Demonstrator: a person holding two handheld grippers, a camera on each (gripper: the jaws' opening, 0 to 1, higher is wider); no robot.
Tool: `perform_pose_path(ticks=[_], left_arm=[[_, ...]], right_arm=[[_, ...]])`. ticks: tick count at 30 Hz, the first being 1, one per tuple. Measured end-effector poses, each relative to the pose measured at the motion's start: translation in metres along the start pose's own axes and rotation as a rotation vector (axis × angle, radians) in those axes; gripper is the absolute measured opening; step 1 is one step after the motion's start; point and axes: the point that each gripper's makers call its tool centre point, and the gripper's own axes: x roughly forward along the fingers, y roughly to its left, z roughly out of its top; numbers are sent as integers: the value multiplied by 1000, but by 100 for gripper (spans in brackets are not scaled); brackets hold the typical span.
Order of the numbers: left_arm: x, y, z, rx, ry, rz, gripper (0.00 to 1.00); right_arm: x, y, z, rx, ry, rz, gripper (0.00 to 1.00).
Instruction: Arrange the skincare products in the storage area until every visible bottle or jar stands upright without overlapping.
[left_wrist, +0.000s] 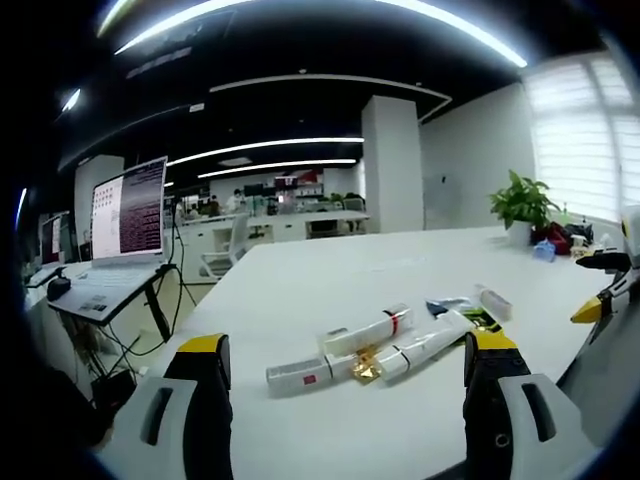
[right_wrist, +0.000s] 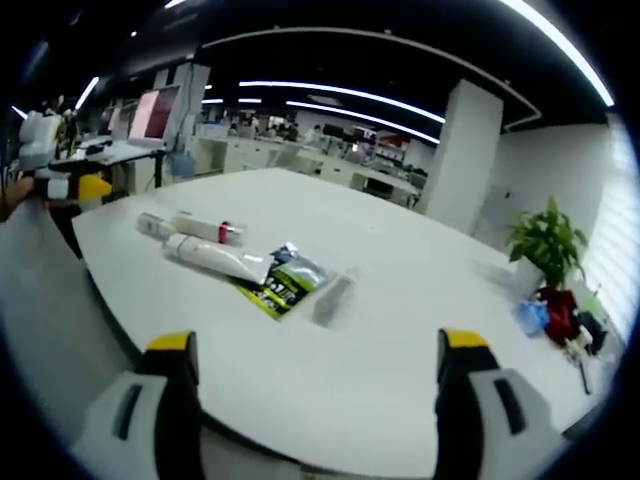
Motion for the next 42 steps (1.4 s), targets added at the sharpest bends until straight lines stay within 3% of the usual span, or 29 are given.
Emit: perform_pose_path(ticks=[27,42], left_arm=[[-1,-4,-1,19,16,-9,95],[-1,-5,-10,68,74,-19,93]], right_arm=[[0,2,1,-11,-1,15,99],[0,3,1,-4,2,14,99]])
